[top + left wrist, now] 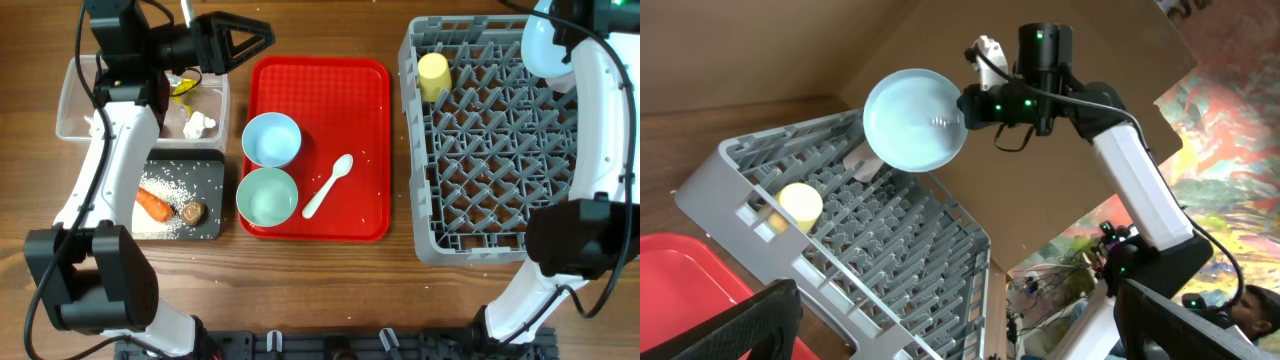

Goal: Sort waste into correct bins and load items into the dishwasher rack
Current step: 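Lift the light blue plate and carry it to the rack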

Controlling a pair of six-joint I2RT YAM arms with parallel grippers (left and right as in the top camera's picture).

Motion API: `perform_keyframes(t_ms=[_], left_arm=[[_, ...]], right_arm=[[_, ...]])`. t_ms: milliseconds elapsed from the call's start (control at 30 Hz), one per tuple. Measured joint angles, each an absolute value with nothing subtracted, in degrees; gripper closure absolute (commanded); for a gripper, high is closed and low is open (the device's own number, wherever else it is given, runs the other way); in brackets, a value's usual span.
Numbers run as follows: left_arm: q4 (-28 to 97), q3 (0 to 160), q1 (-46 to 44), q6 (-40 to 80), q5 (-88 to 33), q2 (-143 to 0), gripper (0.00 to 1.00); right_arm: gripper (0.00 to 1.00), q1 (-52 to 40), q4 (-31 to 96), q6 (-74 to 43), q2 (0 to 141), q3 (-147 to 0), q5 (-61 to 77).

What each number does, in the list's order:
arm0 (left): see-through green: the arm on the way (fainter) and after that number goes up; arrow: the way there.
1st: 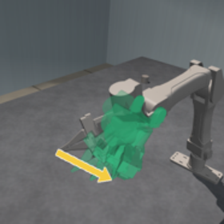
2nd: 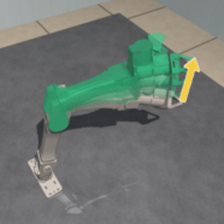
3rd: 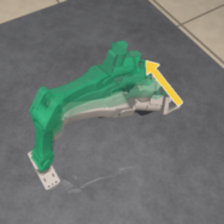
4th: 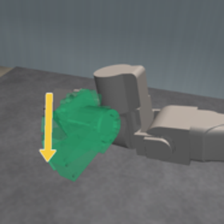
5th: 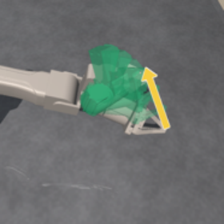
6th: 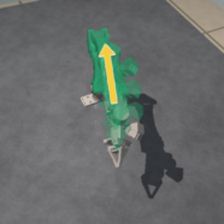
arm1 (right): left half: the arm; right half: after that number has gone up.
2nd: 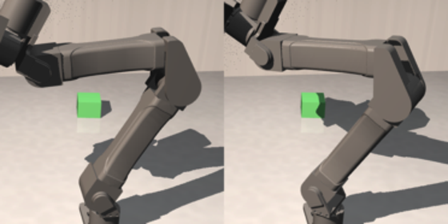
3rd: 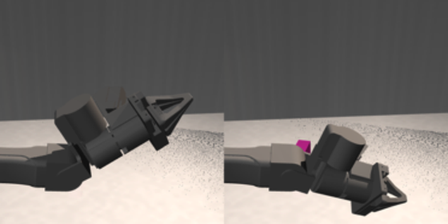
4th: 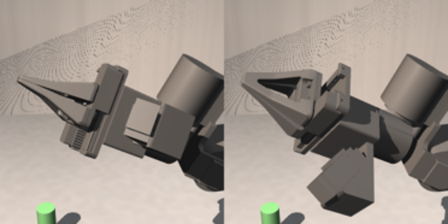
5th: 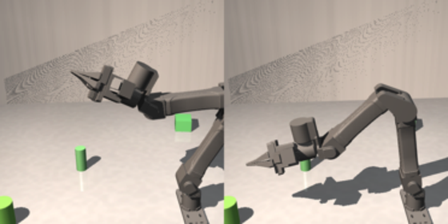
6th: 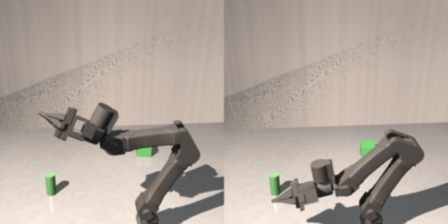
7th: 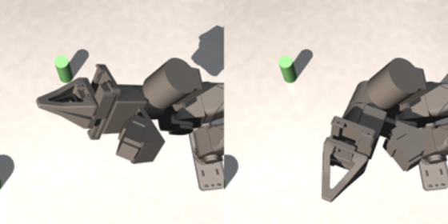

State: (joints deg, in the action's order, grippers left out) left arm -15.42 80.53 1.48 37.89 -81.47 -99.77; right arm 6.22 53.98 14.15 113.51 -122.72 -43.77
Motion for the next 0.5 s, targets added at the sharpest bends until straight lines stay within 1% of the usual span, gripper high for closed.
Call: perform_keyframes(t_ms=[67,267,500], left_arm=[[-15.42,80.53,1.48,37.89,-81.47,-99.77,0.00],[-15.42,80.53,1.48,37.89,-81.47,-99.77,0.00],[-15.42,80.53,1.48,37.89,-81.47,-99.77,0.00]], right_arm=[[0.96,6.22,51.46,15.90,114.30,-122.72,-45.04],[0.96,6.22,50.04,18.41,114.56,-121.60,-45.74],[0.96,7.25,47.18,24.86,114.98,-117.97,-45.39]])
